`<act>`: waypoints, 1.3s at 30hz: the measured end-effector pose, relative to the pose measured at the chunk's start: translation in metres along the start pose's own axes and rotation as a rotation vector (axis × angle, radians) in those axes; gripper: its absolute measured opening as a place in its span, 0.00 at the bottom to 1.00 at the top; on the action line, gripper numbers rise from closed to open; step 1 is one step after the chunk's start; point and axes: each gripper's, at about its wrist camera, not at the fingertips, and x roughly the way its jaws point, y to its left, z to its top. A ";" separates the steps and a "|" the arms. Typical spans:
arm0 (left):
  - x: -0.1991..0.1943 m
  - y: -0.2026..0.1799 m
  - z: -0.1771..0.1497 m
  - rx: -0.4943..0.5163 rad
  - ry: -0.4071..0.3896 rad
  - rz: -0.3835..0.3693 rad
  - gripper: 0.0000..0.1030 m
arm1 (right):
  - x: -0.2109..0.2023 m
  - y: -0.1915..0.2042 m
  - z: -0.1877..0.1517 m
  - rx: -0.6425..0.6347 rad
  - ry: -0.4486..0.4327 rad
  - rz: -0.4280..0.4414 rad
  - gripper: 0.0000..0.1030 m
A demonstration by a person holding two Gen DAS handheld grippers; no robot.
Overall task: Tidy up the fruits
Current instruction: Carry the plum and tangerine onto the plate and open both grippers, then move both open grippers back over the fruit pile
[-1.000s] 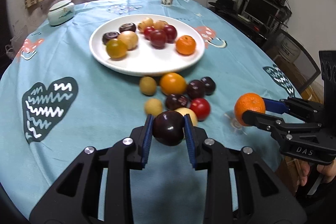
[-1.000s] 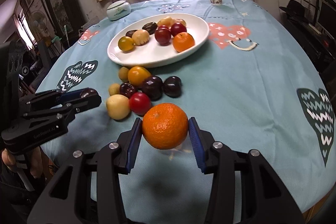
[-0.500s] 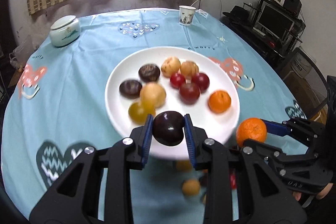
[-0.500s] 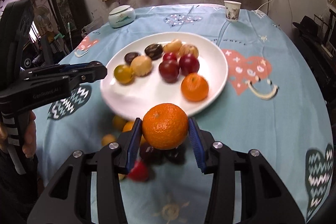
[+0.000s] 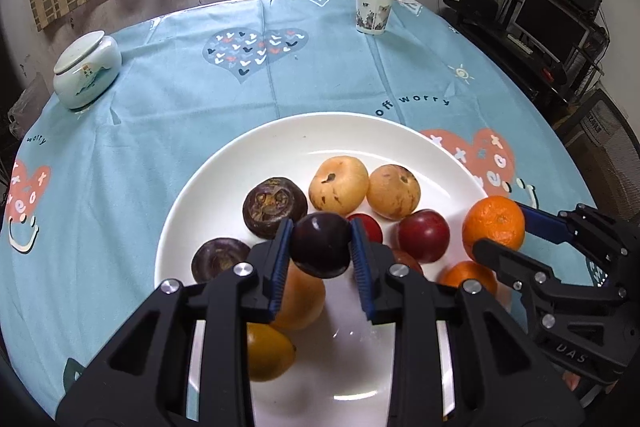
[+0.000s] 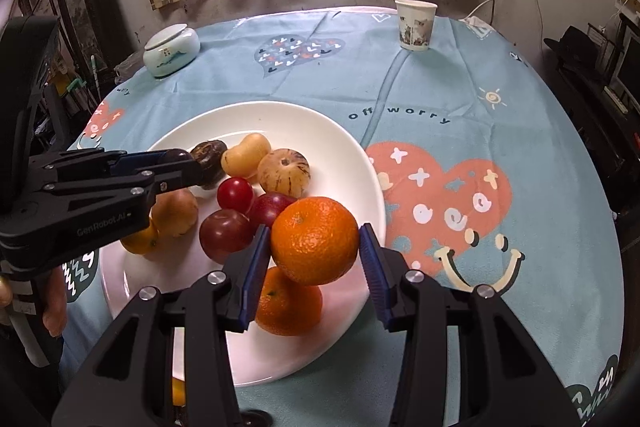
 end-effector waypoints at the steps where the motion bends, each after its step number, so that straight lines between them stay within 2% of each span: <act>1: 0.002 0.000 0.001 0.000 0.000 0.003 0.29 | 0.001 -0.001 0.000 0.001 0.002 0.001 0.44; 5: 0.005 0.001 0.003 -0.001 0.000 0.015 0.29 | 0.003 -0.002 0.000 0.006 0.002 -0.006 0.44; 8: 0.001 0.001 0.004 0.004 -0.004 0.046 0.31 | 0.005 -0.003 0.002 0.003 -0.012 -0.029 0.57; 10: -0.008 0.003 0.005 0.003 -0.008 0.053 0.56 | 0.004 -0.003 0.002 0.000 -0.020 -0.032 0.59; 11: -0.015 0.004 0.004 -0.004 -0.024 0.057 0.73 | 0.003 -0.003 0.002 0.002 -0.020 -0.031 0.59; 13: -0.034 0.005 0.001 -0.007 -0.065 0.066 0.75 | -0.002 -0.003 0.001 0.011 -0.022 -0.027 0.61; 14: -0.043 0.006 -0.001 -0.001 -0.069 0.060 0.79 | -0.006 -0.003 0.001 0.010 -0.024 -0.028 0.64; 18: -0.082 0.012 -0.023 -0.022 -0.105 0.056 0.91 | -0.033 0.007 -0.008 -0.025 -0.039 -0.047 0.64; 22: -0.112 0.018 -0.061 -0.063 -0.102 0.022 0.97 | -0.063 0.018 -0.030 -0.054 -0.062 -0.070 0.64; 27: -0.130 0.015 -0.114 -0.094 -0.088 -0.036 0.97 | -0.093 0.026 -0.066 -0.053 -0.062 -0.075 0.64; 34: -0.127 -0.011 -0.176 -0.039 -0.058 0.020 0.97 | -0.111 0.031 -0.118 0.009 -0.033 -0.039 0.65; 39: -0.120 -0.012 -0.201 -0.033 -0.009 0.017 0.97 | -0.102 0.044 -0.147 0.008 0.026 -0.001 0.65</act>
